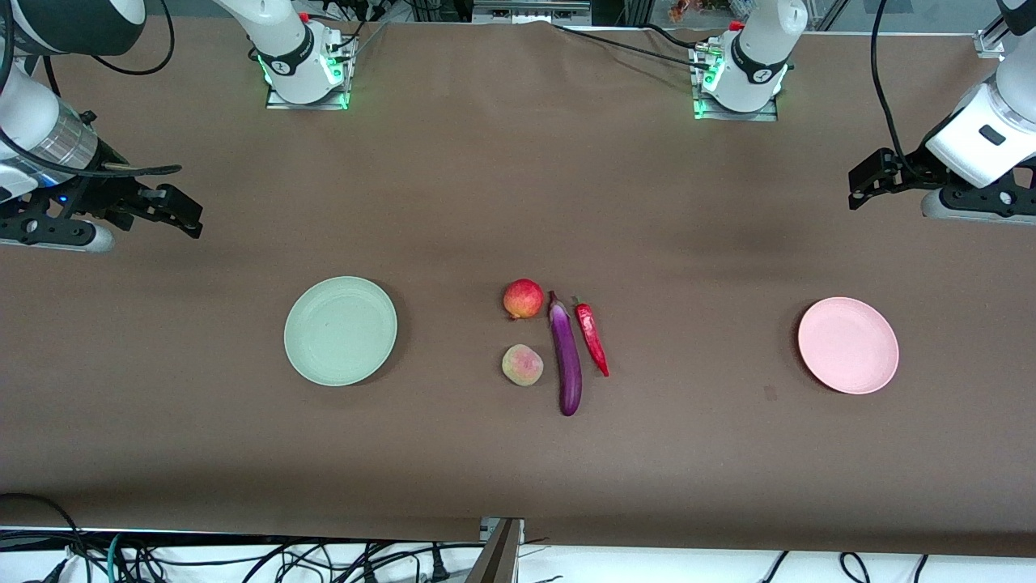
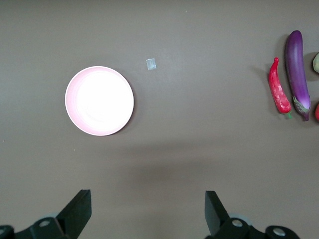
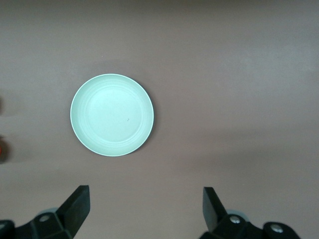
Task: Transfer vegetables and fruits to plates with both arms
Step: 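Move the left gripper out from rest toward the middle of the table, then lower the left gripper onto the red chili pepper and close it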
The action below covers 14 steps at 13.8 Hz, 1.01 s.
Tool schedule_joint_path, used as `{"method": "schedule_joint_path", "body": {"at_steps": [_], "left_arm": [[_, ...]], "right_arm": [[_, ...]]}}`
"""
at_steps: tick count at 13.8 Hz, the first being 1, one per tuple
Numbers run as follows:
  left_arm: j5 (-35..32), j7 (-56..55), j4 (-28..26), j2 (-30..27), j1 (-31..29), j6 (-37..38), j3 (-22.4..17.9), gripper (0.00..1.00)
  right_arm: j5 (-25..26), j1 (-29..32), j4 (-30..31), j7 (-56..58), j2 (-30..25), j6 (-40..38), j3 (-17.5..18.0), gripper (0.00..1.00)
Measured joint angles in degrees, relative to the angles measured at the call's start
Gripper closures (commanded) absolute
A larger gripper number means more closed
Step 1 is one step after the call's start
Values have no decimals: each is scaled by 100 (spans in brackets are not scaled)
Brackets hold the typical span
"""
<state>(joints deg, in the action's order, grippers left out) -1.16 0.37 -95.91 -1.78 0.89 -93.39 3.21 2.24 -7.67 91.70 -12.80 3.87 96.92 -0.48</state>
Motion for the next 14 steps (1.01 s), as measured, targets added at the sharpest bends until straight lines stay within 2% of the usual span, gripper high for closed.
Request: {"method": "schedule_joint_path", "body": {"at_steps": [9, 14], "left_arm": [[0, 0, 210, 279, -68, 6, 54, 0], [2, -7, 214, 848, 23, 30, 157, 0]], "right_arm": [[-12, -6, 1, 0, 2, -1, 4, 0], [-13, -7, 3, 0, 4, -1, 5, 0]]}}
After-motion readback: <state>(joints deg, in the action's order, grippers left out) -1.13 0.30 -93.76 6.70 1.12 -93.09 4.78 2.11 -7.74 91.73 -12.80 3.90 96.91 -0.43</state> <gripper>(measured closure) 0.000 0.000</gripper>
